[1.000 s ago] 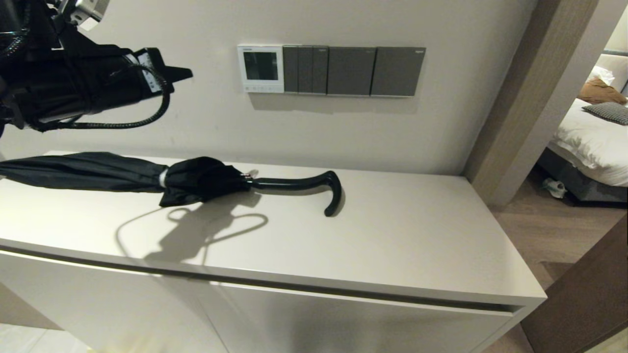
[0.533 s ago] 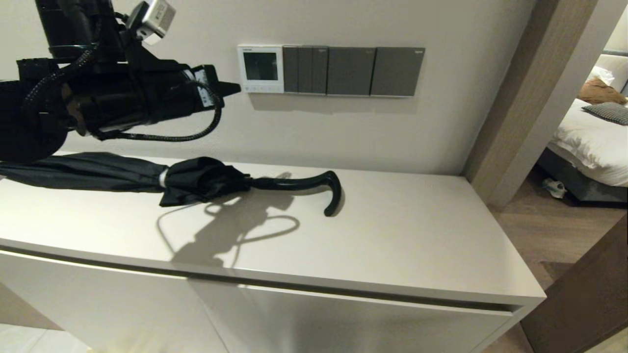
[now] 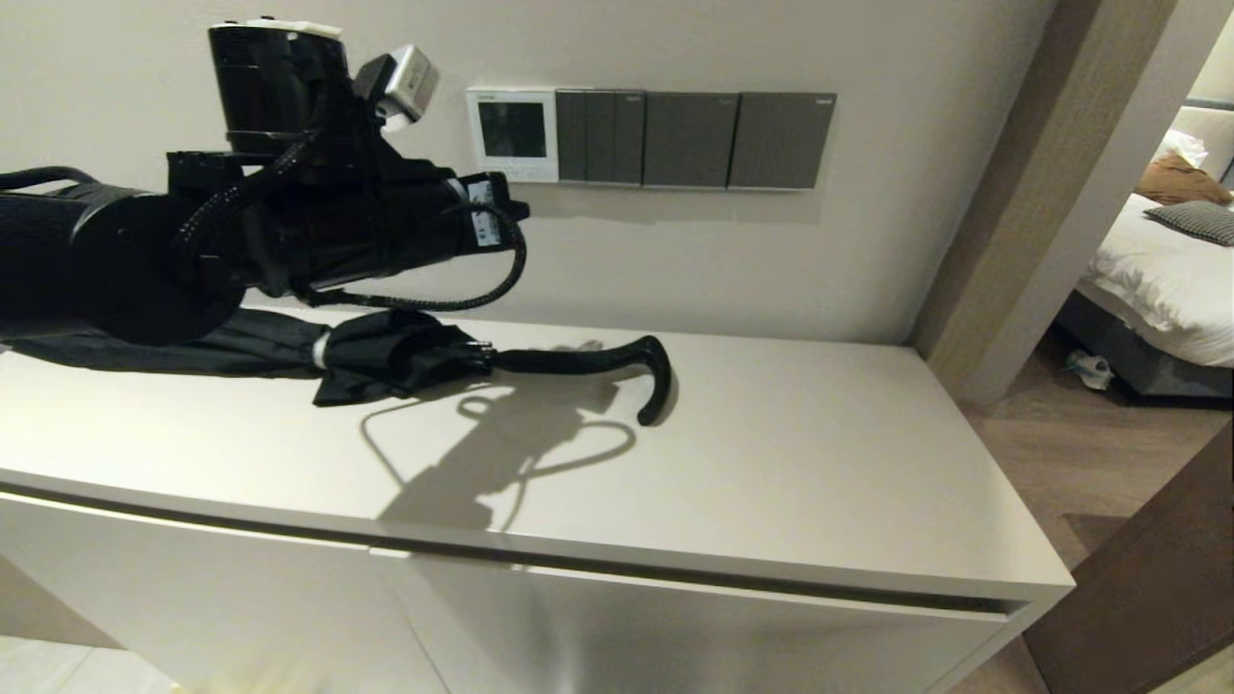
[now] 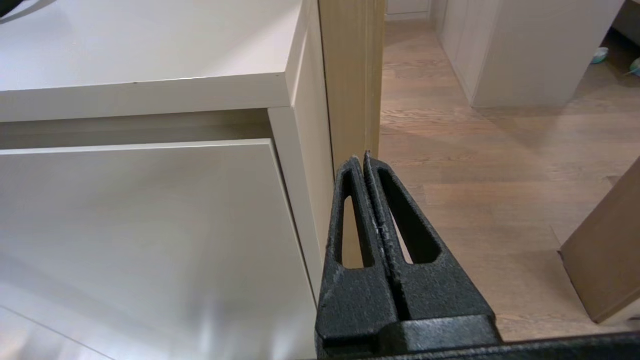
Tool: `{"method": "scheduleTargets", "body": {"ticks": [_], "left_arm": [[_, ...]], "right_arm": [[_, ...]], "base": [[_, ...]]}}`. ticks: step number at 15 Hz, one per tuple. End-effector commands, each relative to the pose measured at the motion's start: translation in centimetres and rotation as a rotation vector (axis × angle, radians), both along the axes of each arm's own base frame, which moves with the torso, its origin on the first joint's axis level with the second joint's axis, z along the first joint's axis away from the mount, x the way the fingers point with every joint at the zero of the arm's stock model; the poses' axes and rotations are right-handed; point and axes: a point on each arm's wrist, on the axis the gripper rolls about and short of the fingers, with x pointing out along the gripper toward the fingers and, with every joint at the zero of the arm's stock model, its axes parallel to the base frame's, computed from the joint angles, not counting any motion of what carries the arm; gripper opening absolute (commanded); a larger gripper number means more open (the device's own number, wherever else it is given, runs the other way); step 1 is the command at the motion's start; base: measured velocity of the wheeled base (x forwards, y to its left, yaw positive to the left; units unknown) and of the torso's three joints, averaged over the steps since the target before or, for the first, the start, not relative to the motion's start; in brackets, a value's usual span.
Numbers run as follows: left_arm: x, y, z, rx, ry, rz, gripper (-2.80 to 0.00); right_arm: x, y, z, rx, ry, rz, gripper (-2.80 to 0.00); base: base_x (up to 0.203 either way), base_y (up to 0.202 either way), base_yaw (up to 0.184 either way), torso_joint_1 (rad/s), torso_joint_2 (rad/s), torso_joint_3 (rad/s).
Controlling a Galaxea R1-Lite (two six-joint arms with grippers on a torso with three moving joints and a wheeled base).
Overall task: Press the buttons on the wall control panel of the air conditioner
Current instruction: Turn on the central air conditioner
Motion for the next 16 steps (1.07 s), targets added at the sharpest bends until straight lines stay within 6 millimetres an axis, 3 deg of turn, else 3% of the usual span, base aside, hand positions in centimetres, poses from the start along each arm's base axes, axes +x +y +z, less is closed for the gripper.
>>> {"method": "scheduleTargets", "body": {"ticks": [1,10,16], "left_arm": [[0.4,-1.1,-0.1,-0.001,-0.003,0.0,-2.8],[4.5,-3.3,-2.1,0.012,-0.044,0.138,-2.8],[5.0,-3.5,-1.8,0.01,-0.092,0.166,-2.8]], "right_arm": [[0.0,0.0,-0.1,0.0,0.003,0.0,-2.8],[0.0,0.0,-0.1,0.0,0.003,0.0,-2.8],[0.0,0.0,-0.1,0.0,0.007,0.0,-2.8]], "base": [[0.0,0.0,0.0,0.0,0.0,0.0],[0.0,0.0,0.0,0.0,0.0,0.0],[0.0,0.0,0.0,0.0,0.0,0.0]]}}
